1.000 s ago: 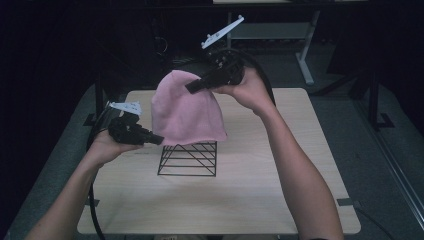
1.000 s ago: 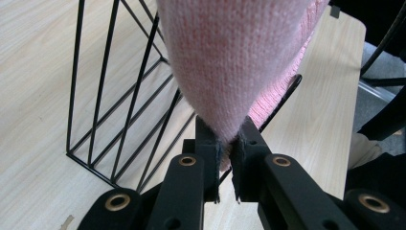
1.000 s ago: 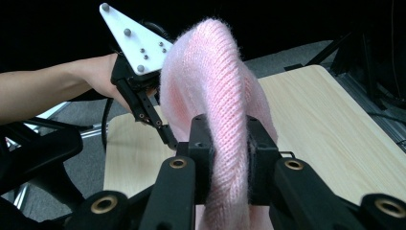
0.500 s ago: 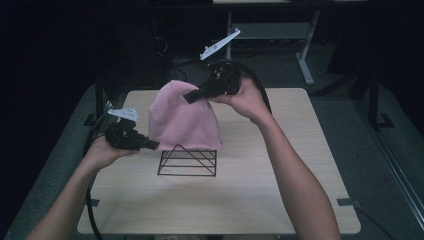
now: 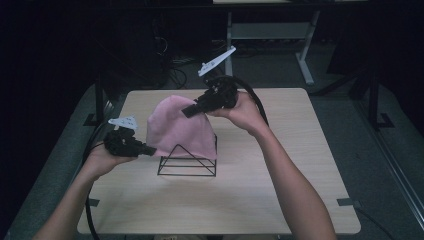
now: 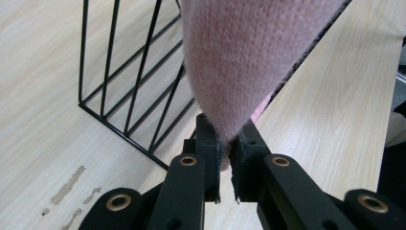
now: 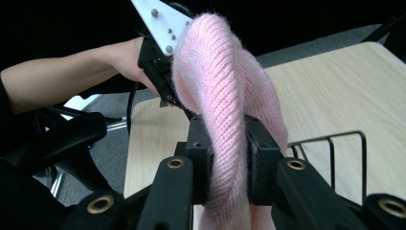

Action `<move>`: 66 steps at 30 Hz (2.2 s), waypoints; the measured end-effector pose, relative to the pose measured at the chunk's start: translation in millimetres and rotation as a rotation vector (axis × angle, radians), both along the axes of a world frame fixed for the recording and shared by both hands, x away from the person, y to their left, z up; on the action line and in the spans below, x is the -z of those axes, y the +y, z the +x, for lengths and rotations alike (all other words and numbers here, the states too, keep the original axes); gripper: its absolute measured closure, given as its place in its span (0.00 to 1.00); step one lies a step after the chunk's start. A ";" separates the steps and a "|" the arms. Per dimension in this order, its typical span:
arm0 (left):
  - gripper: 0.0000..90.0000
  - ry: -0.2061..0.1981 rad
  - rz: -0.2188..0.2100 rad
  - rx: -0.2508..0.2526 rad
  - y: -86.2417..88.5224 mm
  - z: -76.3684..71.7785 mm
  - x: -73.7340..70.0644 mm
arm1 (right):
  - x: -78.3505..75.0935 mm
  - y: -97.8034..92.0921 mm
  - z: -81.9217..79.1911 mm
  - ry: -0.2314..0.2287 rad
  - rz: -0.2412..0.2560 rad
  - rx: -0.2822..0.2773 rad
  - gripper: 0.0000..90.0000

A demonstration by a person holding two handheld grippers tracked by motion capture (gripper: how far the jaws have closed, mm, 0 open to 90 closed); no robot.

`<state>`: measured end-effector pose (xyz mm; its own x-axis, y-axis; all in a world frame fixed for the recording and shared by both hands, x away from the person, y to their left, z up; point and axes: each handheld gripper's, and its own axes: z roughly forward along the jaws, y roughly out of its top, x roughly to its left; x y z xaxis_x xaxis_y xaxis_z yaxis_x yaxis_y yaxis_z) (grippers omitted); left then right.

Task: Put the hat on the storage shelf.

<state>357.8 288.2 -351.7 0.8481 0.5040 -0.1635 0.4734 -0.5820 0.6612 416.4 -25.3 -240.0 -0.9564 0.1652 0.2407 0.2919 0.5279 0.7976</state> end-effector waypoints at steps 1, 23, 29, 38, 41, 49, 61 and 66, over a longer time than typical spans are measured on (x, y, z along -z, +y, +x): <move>0.93 0.006 -0.001 -0.005 -0.8 -1.0 2.3 | 2.5 -0.5 0.4 0.003 0.003 -0.002 0.83; 0.93 0.031 0.111 0.002 -6.2 -0.8 36.7 | 43.6 7.6 -7.5 0.074 -0.050 -0.037 0.82; 0.93 0.034 0.148 0.001 -7.6 1.1 44.8 | 53.1 11.8 -8.5 0.078 -0.063 -0.052 0.81; 0.93 0.019 0.220 0.030 -14.8 1.9 50.9 | 63.6 12.4 -12.7 0.103 -0.083 -0.052 0.75; 0.93 0.026 0.215 0.023 -16.2 1.0 52.4 | 65.8 11.2 -14.1 0.098 -0.088 -0.050 0.71; 0.93 0.035 0.255 0.027 -17.7 1.7 56.3 | 66.4 8.9 -18.8 0.085 -0.102 -0.043 0.63; 0.81 0.059 0.196 0.026 -11.2 -0.6 51.9 | 64.0 10.6 -24.4 0.020 -0.087 -0.048 0.89; 0.90 0.037 0.173 0.012 -8.6 -1.0 46.4 | 64.3 19.6 -24.1 0.033 -0.102 -0.061 0.89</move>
<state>356.8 279.6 -398.1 0.8494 0.5169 -0.1065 0.4876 -0.6913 0.5333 392.4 -5.7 -304.3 -0.9571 0.1326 0.2575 0.2825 0.6233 0.7291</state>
